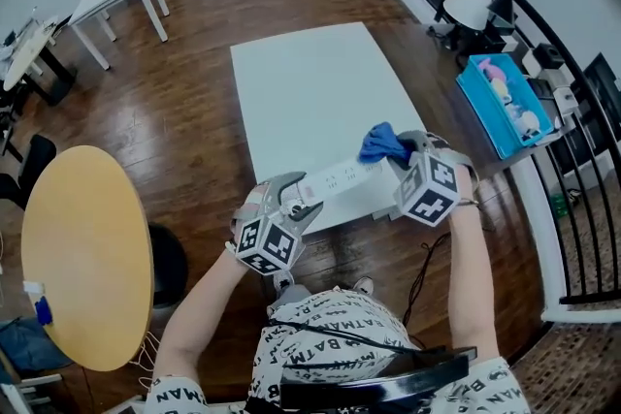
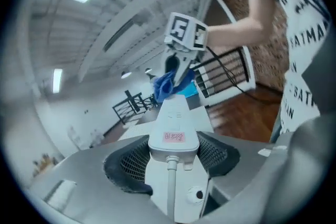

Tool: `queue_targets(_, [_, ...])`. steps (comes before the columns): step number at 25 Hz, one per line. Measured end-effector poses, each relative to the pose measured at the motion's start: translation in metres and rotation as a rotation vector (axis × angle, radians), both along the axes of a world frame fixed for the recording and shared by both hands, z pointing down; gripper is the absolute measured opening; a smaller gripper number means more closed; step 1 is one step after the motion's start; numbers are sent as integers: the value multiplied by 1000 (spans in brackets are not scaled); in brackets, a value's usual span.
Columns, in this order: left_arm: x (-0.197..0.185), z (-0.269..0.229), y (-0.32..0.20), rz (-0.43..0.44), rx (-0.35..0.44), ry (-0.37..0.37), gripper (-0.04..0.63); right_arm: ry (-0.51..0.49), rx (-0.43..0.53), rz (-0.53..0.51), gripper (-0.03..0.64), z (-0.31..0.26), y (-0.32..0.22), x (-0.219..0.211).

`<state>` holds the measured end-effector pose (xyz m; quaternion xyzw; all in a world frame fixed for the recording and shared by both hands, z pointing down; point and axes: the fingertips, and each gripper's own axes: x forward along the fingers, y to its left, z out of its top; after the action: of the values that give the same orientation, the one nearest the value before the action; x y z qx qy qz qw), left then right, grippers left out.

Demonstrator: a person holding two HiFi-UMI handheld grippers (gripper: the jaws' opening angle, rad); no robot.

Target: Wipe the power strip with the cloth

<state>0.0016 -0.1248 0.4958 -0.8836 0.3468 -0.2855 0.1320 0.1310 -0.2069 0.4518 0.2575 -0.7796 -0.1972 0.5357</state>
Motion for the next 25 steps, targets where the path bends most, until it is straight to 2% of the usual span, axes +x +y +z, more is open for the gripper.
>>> queue_targets(3, [-12, 10, -17, -110, -180, 220, 279, -252, 12, 101, 124, -22, 4, 2])
queue_targets(5, [-19, 14, -28, -163, -250, 298, 279, -420, -22, 126, 124, -32, 15, -8])
queue_targets(6, [-22, 16, -31, -178, -272, 314, 279, -470, -38, 126, 124, -34, 21, -15])
queue_targets(10, [-21, 20, -38, -203, -319, 310, 279, -491, -41, 100, 124, -25, 40, -46])
queue_targets(13, [-20, 20, -44, -243, -335, 323, 279, -529, -25, 134, 124, -19, 39, -60])
queue_targets(15, [-19, 17, -50, -269, -370, 385, 279, -573, -14, 177, 124, -16, 35, -59])
queue_targets(17, [-14, 11, -54, -271, -432, 496, 279, -630, -16, 222, 124, -14, 31, -51])
queue_targets(20, [-11, -3, -55, -241, -500, 638, 279, -770, -77, 231, 124, -14, 39, -50])
queue_targets(23, [-10, -16, -52, -204, -531, 711, 279, -864, -134, 190, 124, -18, 55, -72])
queue_targets(25, [-6, -23, -49, -186, -528, 716, 279, -882, -158, 163, 124, -15, 60, -83])
